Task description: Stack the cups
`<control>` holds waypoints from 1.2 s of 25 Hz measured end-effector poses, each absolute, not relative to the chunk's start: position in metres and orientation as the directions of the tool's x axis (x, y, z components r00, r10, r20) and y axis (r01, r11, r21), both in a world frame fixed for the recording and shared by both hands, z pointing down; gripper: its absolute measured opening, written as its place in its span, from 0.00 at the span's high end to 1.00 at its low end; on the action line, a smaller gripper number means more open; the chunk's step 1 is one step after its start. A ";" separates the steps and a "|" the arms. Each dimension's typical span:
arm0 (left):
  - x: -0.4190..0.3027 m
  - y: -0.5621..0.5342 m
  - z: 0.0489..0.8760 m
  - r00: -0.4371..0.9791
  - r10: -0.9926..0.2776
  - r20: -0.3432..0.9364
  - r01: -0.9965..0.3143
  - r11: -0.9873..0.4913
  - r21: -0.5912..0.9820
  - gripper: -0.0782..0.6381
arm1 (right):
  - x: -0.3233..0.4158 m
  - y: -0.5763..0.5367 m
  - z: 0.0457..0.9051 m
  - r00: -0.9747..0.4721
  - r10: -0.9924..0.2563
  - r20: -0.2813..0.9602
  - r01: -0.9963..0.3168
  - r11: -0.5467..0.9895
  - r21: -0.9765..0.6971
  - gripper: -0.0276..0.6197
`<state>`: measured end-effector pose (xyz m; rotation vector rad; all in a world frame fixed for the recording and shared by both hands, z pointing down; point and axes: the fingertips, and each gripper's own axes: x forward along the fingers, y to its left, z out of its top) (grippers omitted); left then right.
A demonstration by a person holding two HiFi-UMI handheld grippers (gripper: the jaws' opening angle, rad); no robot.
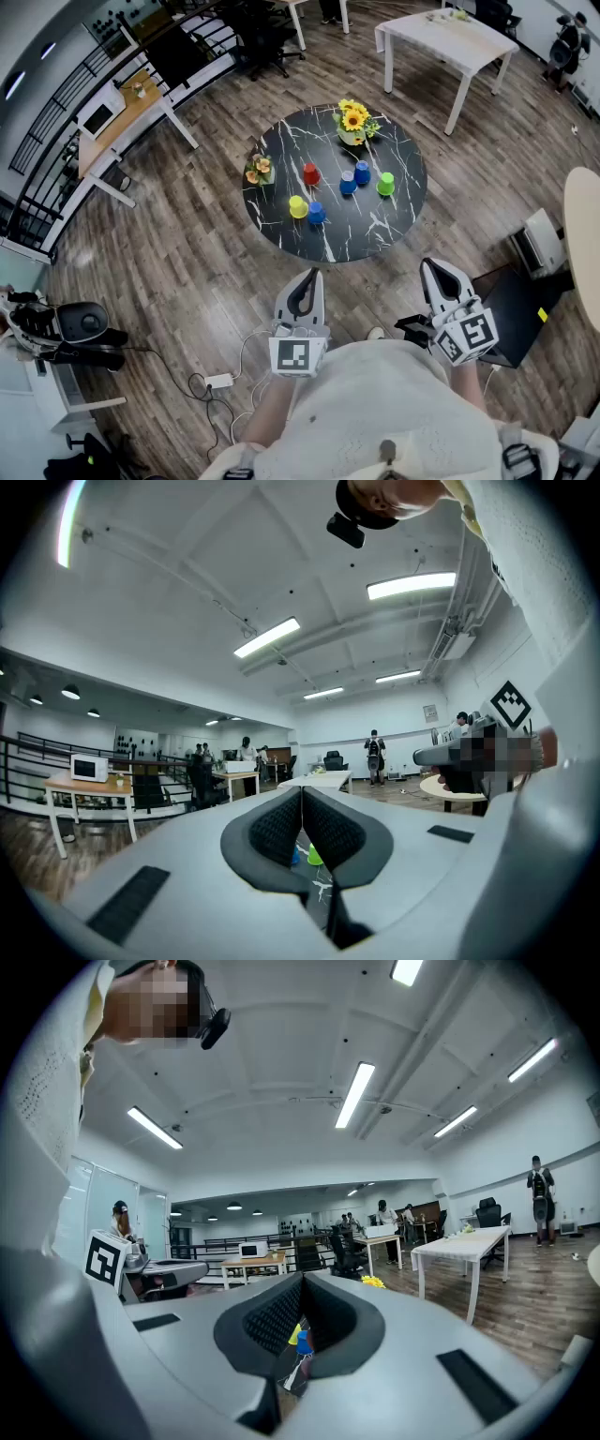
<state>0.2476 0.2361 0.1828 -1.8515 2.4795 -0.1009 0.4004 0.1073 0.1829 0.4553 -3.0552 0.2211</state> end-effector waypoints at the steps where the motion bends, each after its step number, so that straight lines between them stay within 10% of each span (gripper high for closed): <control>1: 0.248 0.242 0.176 -0.291 -0.957 -0.016 -0.955 0.291 -0.051 0.86 | 0.400 0.115 0.182 -0.956 -0.285 0.069 -0.292 0.946 -0.144 0.95; 19: 0.233 0.304 0.185 -0.352 -0.934 0.054 -0.935 0.349 -0.065 0.86 | 0.376 0.156 0.170 -0.958 -0.281 0.057 -0.285 0.951 -0.120 0.94; 22: 0.242 0.293 0.190 -0.344 -0.936 0.070 -0.938 0.340 -0.060 0.70 | 0.378 0.154 0.174 -0.968 -0.239 0.074 -0.246 0.964 -0.099 0.70; 30: 0.271 0.261 0.200 -0.354 -0.933 0.064 -0.935 0.352 -0.041 0.65 | 0.408 0.121 0.180 -0.972 -0.225 0.067 -0.231 0.967 -0.105 0.67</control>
